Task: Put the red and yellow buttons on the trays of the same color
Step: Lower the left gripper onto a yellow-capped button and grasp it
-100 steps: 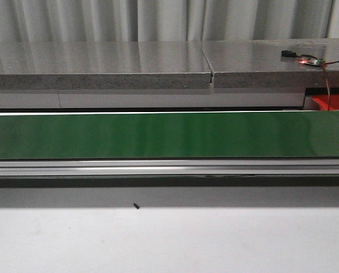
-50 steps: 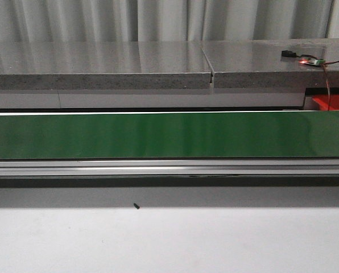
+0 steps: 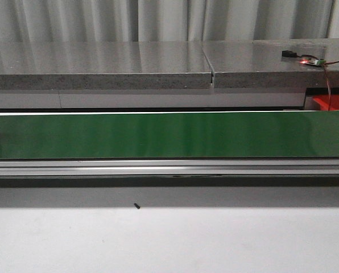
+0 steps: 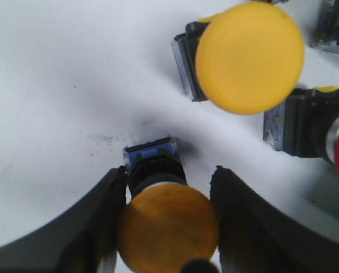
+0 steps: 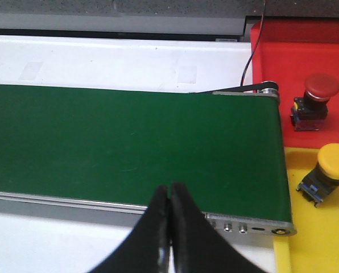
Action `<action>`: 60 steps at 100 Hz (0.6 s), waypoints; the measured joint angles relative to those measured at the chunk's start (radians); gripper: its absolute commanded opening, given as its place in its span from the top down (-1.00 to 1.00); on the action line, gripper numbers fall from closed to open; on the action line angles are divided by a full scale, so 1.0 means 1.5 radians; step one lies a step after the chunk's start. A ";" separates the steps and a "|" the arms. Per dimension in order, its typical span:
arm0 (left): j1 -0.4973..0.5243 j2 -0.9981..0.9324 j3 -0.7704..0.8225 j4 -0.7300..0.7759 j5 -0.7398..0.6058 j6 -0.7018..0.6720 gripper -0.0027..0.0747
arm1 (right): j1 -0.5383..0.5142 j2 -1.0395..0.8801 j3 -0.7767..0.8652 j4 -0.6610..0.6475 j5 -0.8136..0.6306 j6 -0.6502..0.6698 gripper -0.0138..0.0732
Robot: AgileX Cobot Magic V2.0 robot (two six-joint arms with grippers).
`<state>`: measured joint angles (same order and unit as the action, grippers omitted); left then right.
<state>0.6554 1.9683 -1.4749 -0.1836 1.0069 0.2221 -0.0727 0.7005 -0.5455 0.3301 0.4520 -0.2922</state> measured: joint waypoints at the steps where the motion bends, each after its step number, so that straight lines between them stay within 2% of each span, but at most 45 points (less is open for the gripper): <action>1: 0.000 -0.004 0.000 0.000 0.000 0.000 0.26 | 0.000 0.000 0.000 0.000 0.000 0.000 0.84; 32: -0.003 -0.115 0.000 -0.003 0.008 0.000 0.26 | 0.000 0.000 0.000 0.000 0.000 0.000 0.84; 60: -0.067 -0.158 0.000 -0.003 0.018 0.000 0.26 | 0.000 0.000 0.000 0.000 0.000 0.000 0.84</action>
<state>0.5550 1.7318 -1.4749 -0.1875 1.0338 0.2221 -0.0727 0.7005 -0.5455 0.3301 0.4520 -0.2922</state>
